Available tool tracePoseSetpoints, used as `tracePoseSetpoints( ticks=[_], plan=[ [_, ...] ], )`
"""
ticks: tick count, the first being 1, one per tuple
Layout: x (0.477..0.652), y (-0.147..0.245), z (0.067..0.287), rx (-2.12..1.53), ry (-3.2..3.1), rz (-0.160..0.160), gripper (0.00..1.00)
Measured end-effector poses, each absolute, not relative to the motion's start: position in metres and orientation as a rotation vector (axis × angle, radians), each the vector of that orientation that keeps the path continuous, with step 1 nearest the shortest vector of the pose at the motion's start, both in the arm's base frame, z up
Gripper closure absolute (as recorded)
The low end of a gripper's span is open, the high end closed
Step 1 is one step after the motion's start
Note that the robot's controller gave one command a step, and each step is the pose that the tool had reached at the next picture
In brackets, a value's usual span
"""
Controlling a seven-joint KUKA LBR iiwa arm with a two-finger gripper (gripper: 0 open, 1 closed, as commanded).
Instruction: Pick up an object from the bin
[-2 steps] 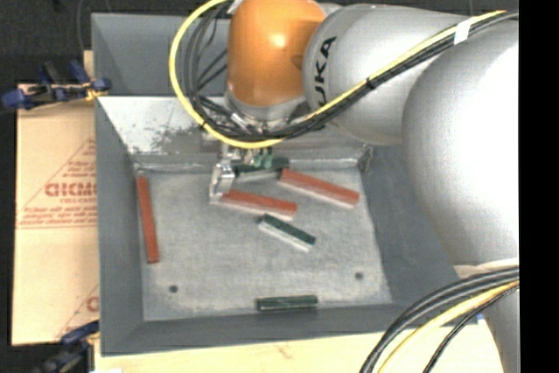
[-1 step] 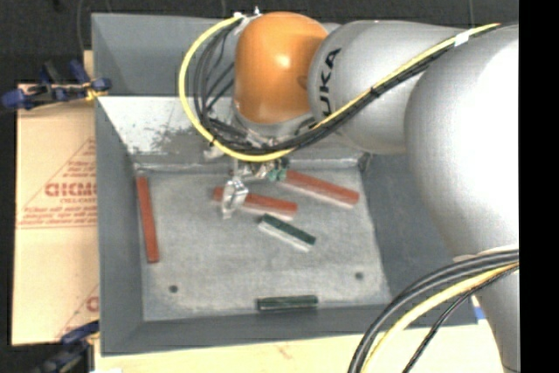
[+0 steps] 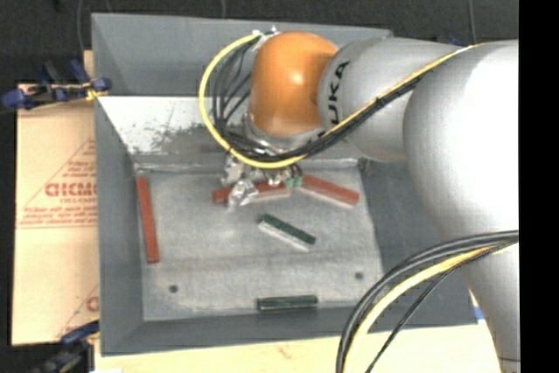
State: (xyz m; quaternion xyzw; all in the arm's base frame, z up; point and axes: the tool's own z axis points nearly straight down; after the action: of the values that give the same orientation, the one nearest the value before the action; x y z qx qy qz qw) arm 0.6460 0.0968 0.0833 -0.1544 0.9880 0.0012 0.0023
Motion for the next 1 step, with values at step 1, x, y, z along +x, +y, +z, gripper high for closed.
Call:
tracePoseSetpoints(
  ticks=[1],
  plan=[
    [0.6460,0.0968,0.0833,-0.483,3.100,0.004,1.00]
  ],
)
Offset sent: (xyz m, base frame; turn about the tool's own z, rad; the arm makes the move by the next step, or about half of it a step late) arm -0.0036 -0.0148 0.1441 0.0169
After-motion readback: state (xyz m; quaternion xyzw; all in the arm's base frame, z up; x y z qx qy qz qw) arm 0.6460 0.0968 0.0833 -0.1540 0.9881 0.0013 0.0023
